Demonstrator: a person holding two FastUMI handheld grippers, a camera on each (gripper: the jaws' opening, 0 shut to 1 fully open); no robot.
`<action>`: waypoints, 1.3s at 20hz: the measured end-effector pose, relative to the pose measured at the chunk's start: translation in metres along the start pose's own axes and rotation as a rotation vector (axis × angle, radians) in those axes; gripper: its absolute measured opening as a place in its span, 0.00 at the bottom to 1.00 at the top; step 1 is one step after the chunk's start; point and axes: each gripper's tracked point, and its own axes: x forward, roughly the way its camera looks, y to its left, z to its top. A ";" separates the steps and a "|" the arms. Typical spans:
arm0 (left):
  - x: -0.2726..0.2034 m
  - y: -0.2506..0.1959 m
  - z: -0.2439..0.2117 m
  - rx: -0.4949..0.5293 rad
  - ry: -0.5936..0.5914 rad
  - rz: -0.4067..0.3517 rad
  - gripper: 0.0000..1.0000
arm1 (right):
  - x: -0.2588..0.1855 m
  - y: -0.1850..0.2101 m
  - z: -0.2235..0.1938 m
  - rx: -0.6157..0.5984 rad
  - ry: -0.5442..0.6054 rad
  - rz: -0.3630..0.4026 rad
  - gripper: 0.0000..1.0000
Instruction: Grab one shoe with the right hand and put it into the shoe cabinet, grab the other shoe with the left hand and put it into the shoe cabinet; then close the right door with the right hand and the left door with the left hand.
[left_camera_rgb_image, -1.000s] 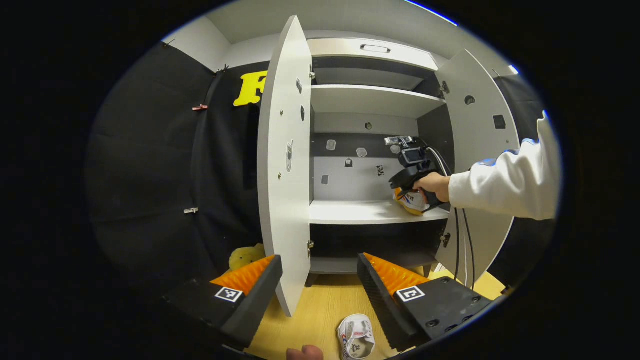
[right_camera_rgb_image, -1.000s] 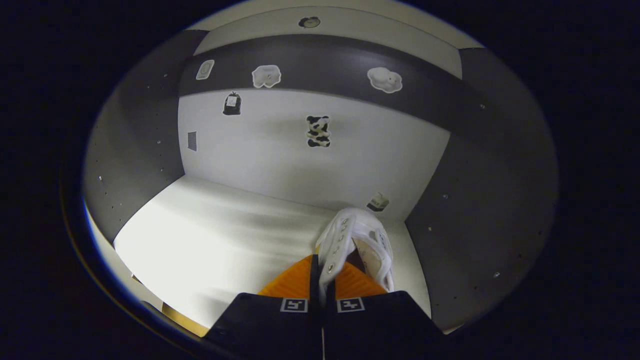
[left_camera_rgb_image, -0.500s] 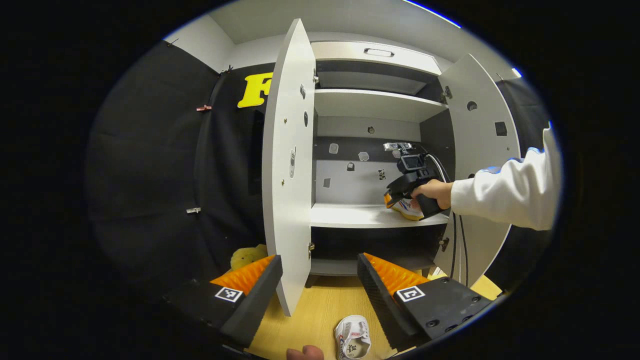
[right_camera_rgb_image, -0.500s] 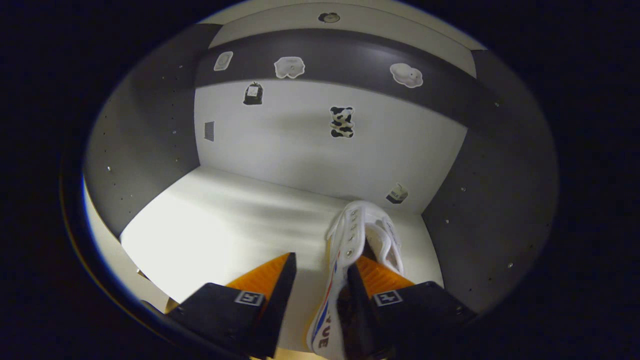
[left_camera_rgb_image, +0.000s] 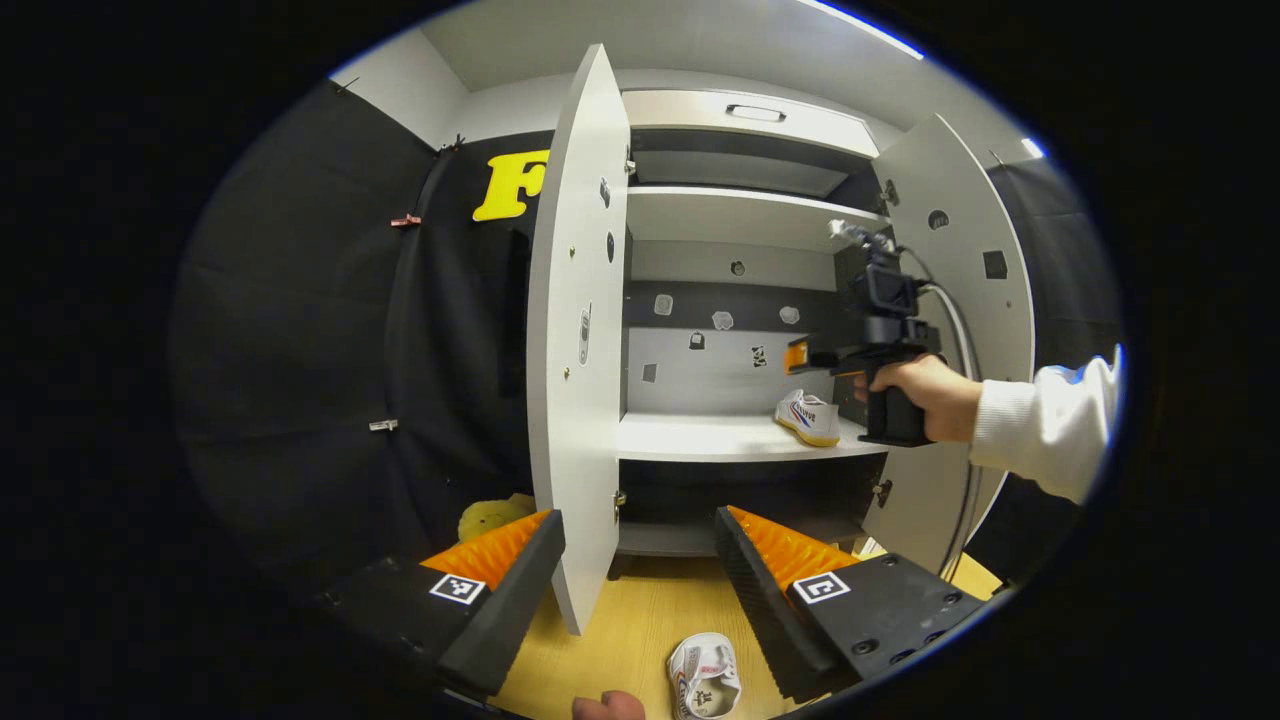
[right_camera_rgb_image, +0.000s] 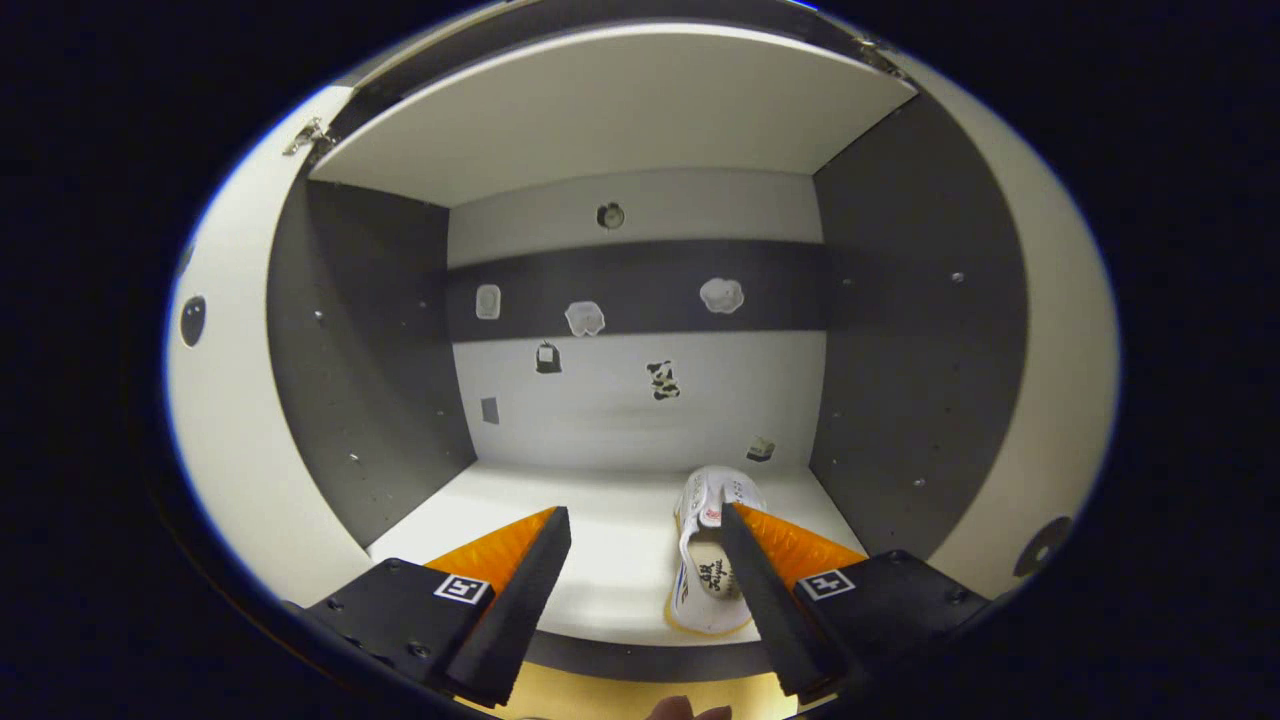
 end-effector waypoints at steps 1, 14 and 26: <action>0.001 0.000 -0.004 0.009 -0.003 -0.003 0.95 | -0.021 -0.001 0.007 0.005 -0.035 -0.006 0.96; 0.008 -0.038 -0.156 -0.015 0.190 -0.186 0.95 | -0.241 -0.017 0.030 0.070 -0.182 -0.009 0.96; 0.008 -0.070 -0.333 0.067 0.515 -0.291 0.67 | -0.297 -0.066 0.058 0.006 -0.235 -0.087 0.96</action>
